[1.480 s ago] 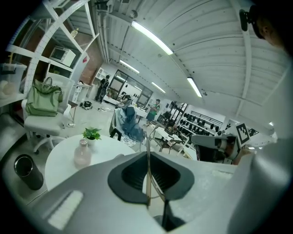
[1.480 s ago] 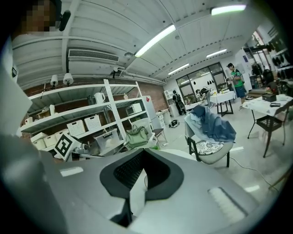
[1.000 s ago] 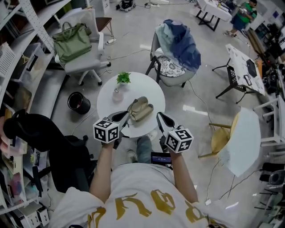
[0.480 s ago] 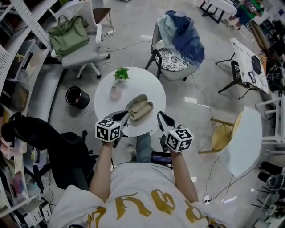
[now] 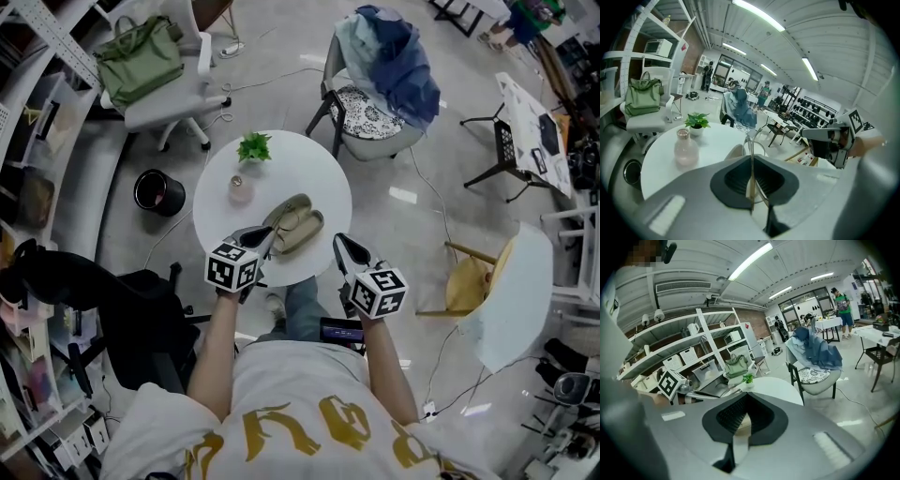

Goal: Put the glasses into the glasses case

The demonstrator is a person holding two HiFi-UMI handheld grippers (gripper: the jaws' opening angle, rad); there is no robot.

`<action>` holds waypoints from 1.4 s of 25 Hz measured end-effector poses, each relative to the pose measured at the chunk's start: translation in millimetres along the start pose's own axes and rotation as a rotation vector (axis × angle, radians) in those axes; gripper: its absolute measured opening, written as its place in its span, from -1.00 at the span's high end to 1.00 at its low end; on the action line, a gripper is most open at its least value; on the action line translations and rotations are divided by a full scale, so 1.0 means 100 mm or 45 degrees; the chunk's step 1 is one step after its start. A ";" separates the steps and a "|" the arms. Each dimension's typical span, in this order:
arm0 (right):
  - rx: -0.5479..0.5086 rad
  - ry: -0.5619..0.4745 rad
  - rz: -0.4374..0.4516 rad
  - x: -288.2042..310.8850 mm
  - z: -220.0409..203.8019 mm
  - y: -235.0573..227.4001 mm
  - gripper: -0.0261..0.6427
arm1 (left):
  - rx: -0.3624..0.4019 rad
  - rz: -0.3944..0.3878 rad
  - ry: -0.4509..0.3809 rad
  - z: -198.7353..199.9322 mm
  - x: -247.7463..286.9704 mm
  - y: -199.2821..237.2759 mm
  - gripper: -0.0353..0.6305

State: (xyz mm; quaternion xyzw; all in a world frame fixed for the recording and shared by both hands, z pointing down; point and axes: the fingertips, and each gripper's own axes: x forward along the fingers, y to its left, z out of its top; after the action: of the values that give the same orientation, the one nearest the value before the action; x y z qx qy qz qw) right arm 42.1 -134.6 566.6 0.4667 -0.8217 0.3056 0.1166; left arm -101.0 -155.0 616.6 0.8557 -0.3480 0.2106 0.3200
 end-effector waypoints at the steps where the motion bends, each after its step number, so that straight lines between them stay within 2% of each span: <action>1: 0.003 0.008 -0.003 0.01 -0.02 -0.02 0.84 | 0.001 0.002 0.011 -0.02 0.03 0.02 0.84; 19: 0.048 0.103 -0.041 0.22 -0.10 -0.45 0.84 | 0.051 0.006 0.178 -0.16 0.64 0.16 0.84; 28: 0.060 0.169 -0.029 0.35 -0.16 -0.62 0.84 | 0.151 0.030 0.300 -0.30 0.89 0.21 0.84; 35: 0.066 0.201 -0.024 0.43 -0.19 -0.70 0.84 | 0.177 0.044 0.332 -0.34 0.98 0.24 0.84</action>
State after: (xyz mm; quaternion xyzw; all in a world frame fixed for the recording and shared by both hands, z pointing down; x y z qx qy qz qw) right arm 76.2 -179.2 629.7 0.4517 -0.7974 0.3615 0.1719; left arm -57.6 -189.7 706.9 0.8350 -0.3028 0.3491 0.2986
